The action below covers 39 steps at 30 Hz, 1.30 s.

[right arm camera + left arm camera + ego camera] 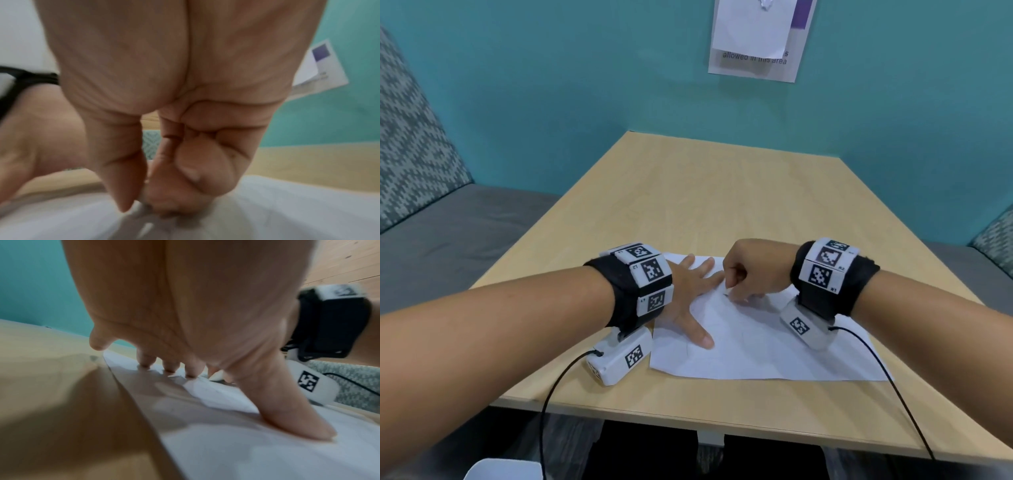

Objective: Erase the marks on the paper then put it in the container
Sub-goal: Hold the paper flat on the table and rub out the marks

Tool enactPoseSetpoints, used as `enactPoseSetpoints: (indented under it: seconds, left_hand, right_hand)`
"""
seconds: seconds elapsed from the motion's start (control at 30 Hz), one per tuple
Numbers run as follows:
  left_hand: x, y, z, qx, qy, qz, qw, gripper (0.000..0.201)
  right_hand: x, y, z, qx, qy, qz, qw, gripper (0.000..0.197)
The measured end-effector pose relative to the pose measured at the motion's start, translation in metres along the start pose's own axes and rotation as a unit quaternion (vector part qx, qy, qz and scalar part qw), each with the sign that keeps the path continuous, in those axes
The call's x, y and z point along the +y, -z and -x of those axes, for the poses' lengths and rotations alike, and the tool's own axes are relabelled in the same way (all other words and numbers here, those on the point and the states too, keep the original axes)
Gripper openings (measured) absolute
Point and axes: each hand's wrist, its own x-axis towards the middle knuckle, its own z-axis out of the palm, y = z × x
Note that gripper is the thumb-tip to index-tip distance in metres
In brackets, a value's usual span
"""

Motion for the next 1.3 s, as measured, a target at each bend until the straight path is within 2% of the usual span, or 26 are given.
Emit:
enactPoseSetpoints:
  seconds: [0.07, 0.17, 0.33, 0.5, 0.67, 0.8, 0.97, 1.1, 1.3]
  left_hand:
    - [0.001, -0.001, 0.000, 0.004, -0.004, 0.003, 1.000, 0.117]
    - [0.000, -0.002, 0.001, 0.008, -0.007, 0.021, 1.000, 0.108]
    - [0.001, 0.000, -0.001, -0.008, 0.004, -0.009, 1.000, 0.121]
    - [-0.001, 0.000, 0.003, 0.002, -0.019, 0.018, 1.000, 0.110]
    - [0.002, 0.002, 0.003, -0.014, 0.006, -0.011, 1.000, 0.121]
    - [0.002, 0.004, 0.006, -0.015, -0.006, -0.001, 1.000, 0.113]
    - [0.002, 0.003, 0.004, -0.016, 0.005, -0.017, 1.000, 0.121]
    - [-0.001, 0.000, 0.002, -0.006, -0.009, -0.012, 1.000, 0.118]
    - [0.000, -0.001, 0.001, -0.010, 0.001, -0.016, 1.000, 0.122]
  right_hand:
    - [-0.008, -0.006, 0.002, -0.006, 0.018, 0.008, 1.000, 0.009]
    - [-0.025, -0.018, 0.011, -0.051, 0.064, 0.008, 0.997, 0.011]
    - [-0.001, 0.000, 0.000, 0.011, -0.002, 0.014, 1.000, 0.008]
    - [-0.023, -0.019, 0.012, -0.050, 0.071, 0.017, 0.996, 0.009]
    - [0.000, -0.002, 0.003, -0.007, -0.004, -0.003, 1.000, 0.008]
    - [-0.017, -0.017, 0.012, -0.053, 0.052, 0.002, 0.997, 0.010]
    - [0.000, -0.002, 0.006, -0.019, -0.003, -0.009, 1.000, 0.009]
    - [-0.016, -0.018, 0.015, -0.057, 0.050, -0.001, 0.997, 0.010]
    - [-0.005, -0.005, 0.010, -0.028, 0.008, 0.006, 1.000, 0.009]
